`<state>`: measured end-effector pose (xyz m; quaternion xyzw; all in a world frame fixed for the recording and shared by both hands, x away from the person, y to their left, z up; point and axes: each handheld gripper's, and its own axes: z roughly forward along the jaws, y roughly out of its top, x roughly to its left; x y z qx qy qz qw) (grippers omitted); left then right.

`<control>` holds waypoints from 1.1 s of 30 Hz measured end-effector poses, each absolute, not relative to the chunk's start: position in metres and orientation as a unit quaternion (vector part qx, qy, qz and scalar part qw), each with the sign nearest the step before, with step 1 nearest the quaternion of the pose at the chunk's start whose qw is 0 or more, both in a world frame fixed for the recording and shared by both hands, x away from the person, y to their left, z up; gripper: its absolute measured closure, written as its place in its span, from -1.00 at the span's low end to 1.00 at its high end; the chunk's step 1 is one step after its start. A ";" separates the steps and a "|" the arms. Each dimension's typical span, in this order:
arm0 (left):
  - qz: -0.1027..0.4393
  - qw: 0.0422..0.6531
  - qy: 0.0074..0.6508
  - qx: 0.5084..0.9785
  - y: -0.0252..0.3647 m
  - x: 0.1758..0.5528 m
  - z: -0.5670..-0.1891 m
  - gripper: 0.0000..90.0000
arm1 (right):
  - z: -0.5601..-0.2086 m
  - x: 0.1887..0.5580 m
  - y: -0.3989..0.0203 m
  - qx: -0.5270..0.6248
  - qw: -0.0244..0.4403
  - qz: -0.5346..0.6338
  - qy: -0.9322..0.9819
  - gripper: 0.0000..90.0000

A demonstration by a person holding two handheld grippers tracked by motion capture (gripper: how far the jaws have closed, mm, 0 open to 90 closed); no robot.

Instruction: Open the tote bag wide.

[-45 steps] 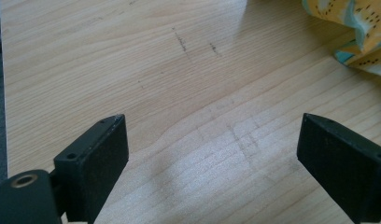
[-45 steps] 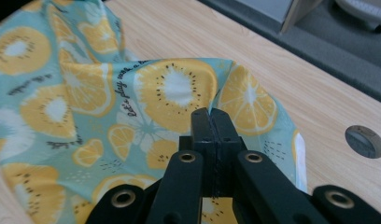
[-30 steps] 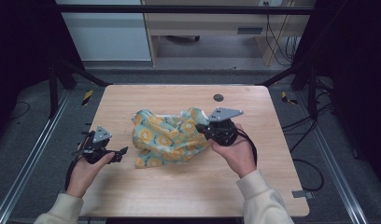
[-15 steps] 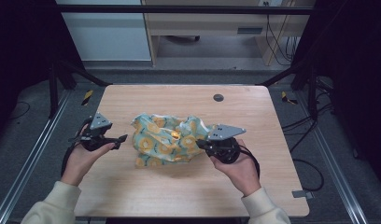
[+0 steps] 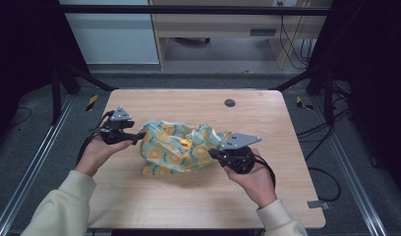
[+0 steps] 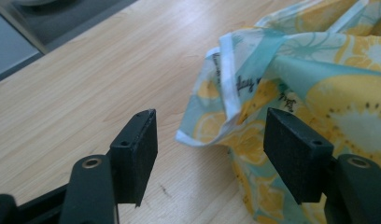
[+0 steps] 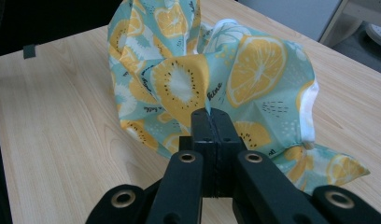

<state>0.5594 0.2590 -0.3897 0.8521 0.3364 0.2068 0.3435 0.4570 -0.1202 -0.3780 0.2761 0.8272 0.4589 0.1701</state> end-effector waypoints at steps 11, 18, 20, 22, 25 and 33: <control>0.200 0.339 0.317 0.863 0.240 0.559 -0.380 0.96 | -0.378 0.458 -0.125 0.286 0.178 0.467 0.818 1.00; 0.236 0.385 0.308 0.837 0.250 0.531 -0.351 0.98 | -0.367 0.443 -0.141 0.293 0.210 0.473 0.804 1.00; 0.245 0.400 0.298 0.831 0.253 0.514 -0.341 0.98 | -0.366 0.436 -0.146 0.295 0.216 0.473 0.802 1.00; 0.249 0.409 0.289 0.829 0.254 0.502 -0.337 0.98 | -0.367 0.428 -0.150 0.295 0.218 0.472 0.802 1.00; 0.247 0.414 0.284 0.829 0.253 0.492 -0.336 0.98 | -0.368 0.422 -0.152 0.294 0.222 0.469 0.803 1.00; 0.230 0.414 0.279 0.835 0.248 0.482 -0.354 0.99 | -0.391 0.414 -0.161 0.310 0.218 0.444 0.812 1.00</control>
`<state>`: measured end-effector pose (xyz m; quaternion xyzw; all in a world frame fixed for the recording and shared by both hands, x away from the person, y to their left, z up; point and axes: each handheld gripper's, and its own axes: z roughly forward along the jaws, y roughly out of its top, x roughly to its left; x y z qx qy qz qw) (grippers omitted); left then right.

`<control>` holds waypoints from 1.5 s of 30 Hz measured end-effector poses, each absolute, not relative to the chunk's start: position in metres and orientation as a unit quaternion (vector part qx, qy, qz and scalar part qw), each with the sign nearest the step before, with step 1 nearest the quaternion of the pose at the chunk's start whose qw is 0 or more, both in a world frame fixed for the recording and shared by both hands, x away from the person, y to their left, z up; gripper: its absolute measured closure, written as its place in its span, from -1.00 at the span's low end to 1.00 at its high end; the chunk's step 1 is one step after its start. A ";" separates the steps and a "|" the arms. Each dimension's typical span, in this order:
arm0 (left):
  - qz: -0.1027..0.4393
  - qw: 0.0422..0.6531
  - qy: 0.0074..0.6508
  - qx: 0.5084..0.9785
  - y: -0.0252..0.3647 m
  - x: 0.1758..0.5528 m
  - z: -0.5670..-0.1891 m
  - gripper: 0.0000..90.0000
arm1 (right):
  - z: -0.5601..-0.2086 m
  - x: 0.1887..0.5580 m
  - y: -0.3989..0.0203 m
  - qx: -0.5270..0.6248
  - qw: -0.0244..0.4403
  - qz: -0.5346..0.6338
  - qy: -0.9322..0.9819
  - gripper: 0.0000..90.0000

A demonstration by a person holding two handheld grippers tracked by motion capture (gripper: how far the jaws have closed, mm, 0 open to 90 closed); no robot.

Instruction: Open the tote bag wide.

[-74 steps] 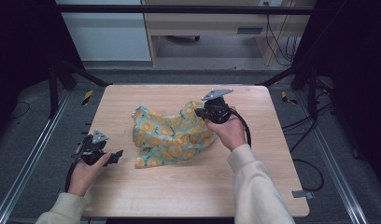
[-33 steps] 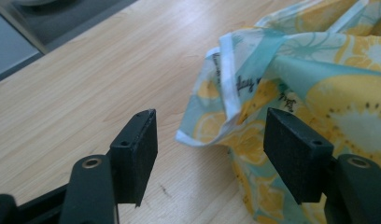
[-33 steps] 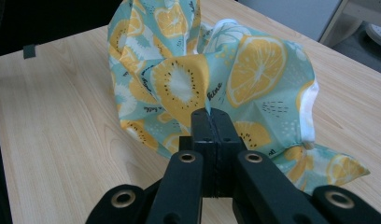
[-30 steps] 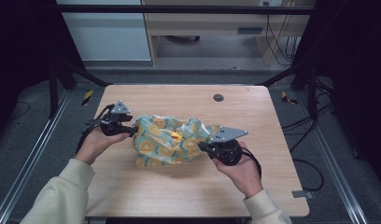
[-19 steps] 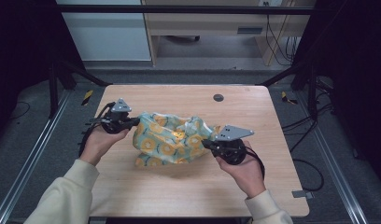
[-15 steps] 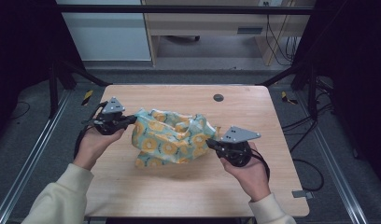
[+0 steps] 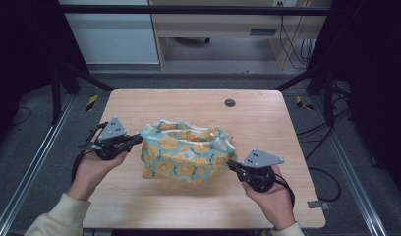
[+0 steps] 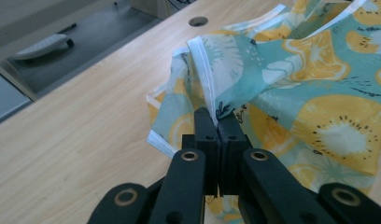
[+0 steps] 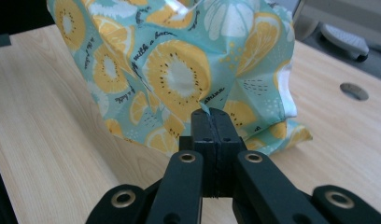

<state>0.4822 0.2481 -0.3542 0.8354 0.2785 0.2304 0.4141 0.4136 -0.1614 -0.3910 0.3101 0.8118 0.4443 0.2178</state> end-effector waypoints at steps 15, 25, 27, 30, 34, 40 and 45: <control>0.201 0.410 0.273 0.847 0.243 0.472 -0.380 0.99 | -0.392 0.423 -0.163 0.334 0.206 0.429 0.814 0.33; 0.194 0.406 0.268 0.852 0.238 0.472 -0.385 0.99 | -0.361 0.454 -0.142 0.325 0.218 0.417 0.820 0.10; 0.193 0.405 0.267 0.853 0.237 0.472 -0.385 0.99 | -0.358 0.459 -0.138 0.323 0.219 0.413 0.823 0.08; 0.192 0.404 0.267 0.854 0.236 0.473 -0.386 0.99 | -0.351 0.479 -0.121 0.322 0.216 0.396 0.832 0.01; 0.190 0.402 0.264 0.856 0.235 0.473 -0.386 0.99 | -0.352 0.496 -0.109 0.324 0.210 0.381 0.840 0.00; 0.191 0.398 0.262 0.858 0.234 0.473 -0.385 0.99 | -0.361 0.531 -0.097 0.340 0.198 0.352 0.849 0.00; 0.191 0.395 0.261 0.860 0.234 0.475 -0.386 0.99 | -0.378 0.549 -0.091 0.354 0.173 0.314 0.864 0.08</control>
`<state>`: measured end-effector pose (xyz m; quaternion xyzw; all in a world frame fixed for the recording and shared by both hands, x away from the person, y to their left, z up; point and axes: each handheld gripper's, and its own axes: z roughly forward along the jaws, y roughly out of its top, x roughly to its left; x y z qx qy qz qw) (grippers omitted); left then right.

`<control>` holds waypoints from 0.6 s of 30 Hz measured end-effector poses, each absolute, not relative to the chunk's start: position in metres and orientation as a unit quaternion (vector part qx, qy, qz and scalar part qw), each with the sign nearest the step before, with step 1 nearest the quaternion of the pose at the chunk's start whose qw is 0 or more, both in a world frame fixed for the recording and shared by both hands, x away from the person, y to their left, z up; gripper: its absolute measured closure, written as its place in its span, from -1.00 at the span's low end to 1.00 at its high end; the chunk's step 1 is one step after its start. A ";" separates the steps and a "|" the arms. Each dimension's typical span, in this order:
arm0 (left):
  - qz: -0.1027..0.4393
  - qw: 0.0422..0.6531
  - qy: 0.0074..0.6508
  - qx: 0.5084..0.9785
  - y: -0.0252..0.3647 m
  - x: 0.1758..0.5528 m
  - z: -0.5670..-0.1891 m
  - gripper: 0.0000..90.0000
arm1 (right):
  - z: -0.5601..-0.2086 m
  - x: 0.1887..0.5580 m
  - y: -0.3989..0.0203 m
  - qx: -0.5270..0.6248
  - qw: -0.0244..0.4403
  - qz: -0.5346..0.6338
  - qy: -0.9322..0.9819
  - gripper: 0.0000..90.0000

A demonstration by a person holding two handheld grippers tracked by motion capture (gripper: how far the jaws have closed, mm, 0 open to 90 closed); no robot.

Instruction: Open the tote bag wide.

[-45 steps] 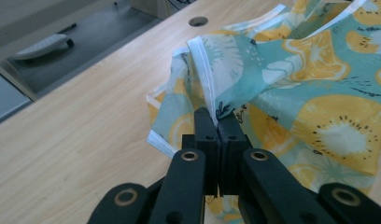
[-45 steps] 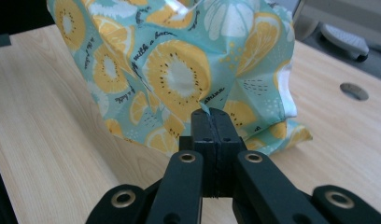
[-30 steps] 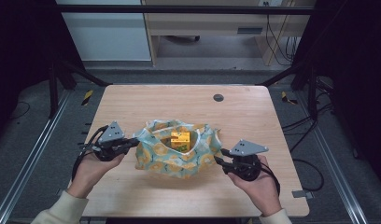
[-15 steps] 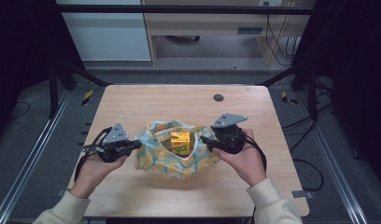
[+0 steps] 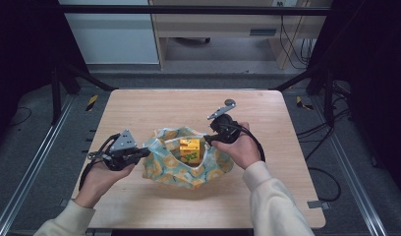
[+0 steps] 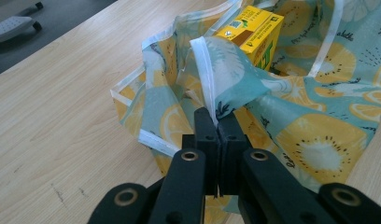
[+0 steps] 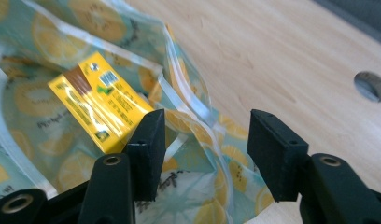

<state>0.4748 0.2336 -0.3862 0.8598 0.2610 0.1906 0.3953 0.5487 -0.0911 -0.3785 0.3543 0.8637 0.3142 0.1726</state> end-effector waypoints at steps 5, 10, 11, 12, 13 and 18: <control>0.190 0.394 0.263 0.860 0.234 0.475 -0.387 0.99 | -0.382 0.546 -0.093 0.342 0.164 0.316 0.870 0.79; 0.196 0.394 0.264 0.858 0.236 0.477 -0.384 0.99 | -0.374 0.542 -0.098 0.338 0.177 0.335 0.861 0.99; 0.197 0.395 0.265 0.857 0.236 0.477 -0.384 0.99 | -0.371 0.541 -0.100 0.337 0.184 0.343 0.857 1.00; 0.200 0.395 0.265 0.857 0.236 0.477 -0.383 0.99 | -0.368 0.540 -0.101 0.335 0.191 0.352 0.853 1.00; 0.202 0.395 0.266 0.856 0.237 0.477 -0.382 0.99 | -0.364 0.538 -0.102 0.334 0.197 0.363 0.847 1.00; 0.216 0.403 0.270 0.848 0.243 0.475 -0.375 0.99 | -0.346 0.521 -0.110 0.323 0.218 0.410 0.824 1.00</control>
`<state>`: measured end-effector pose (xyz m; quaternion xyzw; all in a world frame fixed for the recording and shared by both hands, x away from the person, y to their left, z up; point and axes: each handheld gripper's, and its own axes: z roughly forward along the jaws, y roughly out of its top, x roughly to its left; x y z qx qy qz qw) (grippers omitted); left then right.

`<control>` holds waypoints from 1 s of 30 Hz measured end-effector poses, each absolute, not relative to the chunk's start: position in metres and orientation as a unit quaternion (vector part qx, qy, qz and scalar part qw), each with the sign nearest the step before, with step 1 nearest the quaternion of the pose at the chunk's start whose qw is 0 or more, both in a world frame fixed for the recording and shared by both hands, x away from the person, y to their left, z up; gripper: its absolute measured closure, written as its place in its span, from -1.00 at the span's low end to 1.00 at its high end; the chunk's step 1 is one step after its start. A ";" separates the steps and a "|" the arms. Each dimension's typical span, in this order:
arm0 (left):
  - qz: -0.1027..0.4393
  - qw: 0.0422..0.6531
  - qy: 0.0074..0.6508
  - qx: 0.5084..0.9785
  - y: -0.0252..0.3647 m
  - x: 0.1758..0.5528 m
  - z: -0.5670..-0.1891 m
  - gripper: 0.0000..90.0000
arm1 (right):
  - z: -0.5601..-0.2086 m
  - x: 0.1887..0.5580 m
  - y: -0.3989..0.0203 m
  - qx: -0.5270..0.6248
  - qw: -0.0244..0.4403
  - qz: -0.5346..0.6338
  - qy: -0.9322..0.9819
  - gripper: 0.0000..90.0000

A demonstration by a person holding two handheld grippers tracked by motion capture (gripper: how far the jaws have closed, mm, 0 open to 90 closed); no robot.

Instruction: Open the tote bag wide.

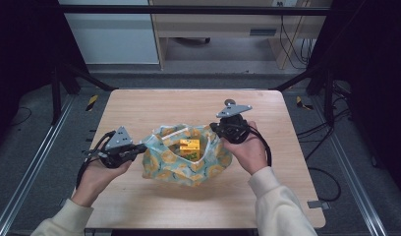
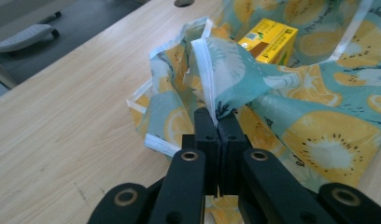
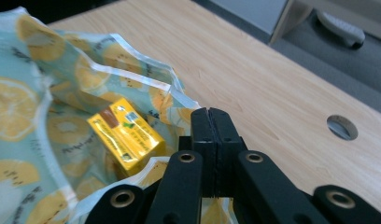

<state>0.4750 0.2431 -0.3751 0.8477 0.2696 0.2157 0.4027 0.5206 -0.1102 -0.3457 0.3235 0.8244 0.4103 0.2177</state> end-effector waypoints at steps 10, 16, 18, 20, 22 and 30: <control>0.228 0.406 0.268 0.843 0.252 0.468 -0.368 0.99 | -0.343 0.481 -0.135 0.315 0.219 0.455 0.804 1.00; 0.222 0.404 0.267 0.846 0.251 0.464 -0.374 0.99 | -0.350 0.469 -0.145 0.318 0.214 0.458 0.802 1.00; 0.222 0.404 0.266 0.846 0.252 0.462 -0.374 0.99 | -0.350 0.463 -0.151 0.317 0.215 0.462 0.800 1.00; 0.223 0.402 0.264 0.848 0.253 0.461 -0.373 0.99 | -0.350 0.461 -0.153 0.317 0.215 0.464 0.799 1.00; 0.224 0.407 0.264 0.845 0.254 0.460 -0.371 0.99 | -0.349 0.457 -0.157 0.317 0.213 0.469 0.796 1.00; 0.214 0.402 0.260 0.852 0.249 0.455 -0.381 0.99 | -0.360 0.444 -0.161 0.310 0.198 0.467 0.804 1.00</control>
